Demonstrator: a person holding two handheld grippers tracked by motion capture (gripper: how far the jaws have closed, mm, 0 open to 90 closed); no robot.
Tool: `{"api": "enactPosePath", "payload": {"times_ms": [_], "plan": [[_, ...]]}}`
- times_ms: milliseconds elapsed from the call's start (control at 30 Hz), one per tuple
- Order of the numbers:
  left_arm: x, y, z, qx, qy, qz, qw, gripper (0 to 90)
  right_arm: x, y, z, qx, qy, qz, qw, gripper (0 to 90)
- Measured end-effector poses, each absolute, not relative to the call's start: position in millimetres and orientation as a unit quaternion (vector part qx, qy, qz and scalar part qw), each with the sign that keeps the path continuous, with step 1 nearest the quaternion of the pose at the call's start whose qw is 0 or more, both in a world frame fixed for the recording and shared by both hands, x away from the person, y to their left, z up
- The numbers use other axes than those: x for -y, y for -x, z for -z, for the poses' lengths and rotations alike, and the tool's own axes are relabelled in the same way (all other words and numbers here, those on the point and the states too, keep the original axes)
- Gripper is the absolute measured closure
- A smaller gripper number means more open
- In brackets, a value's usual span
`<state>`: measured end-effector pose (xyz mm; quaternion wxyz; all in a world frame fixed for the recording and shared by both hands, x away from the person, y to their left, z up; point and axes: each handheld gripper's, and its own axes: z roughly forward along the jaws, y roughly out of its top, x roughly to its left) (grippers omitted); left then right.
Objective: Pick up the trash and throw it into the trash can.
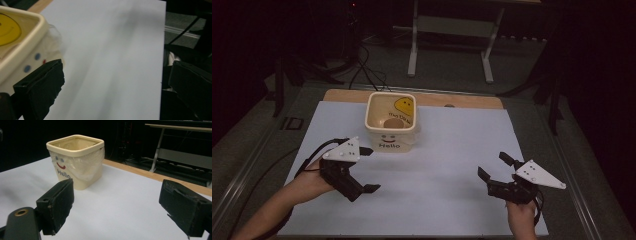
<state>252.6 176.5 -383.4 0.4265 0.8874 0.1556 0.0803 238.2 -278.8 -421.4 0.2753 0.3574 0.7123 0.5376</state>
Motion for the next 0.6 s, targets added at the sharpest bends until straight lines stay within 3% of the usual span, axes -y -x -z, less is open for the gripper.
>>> {"api": "enactPosePath", "payload": {"times_ms": [600], "plan": [[-182.5, -237.1, 412.9, -0.171, -0.873, -0.066, 0.452, 1.1, 278.4, -237.6, 422.2, -0.714, -0.355, -0.534, 0.279, 12.5]]}}
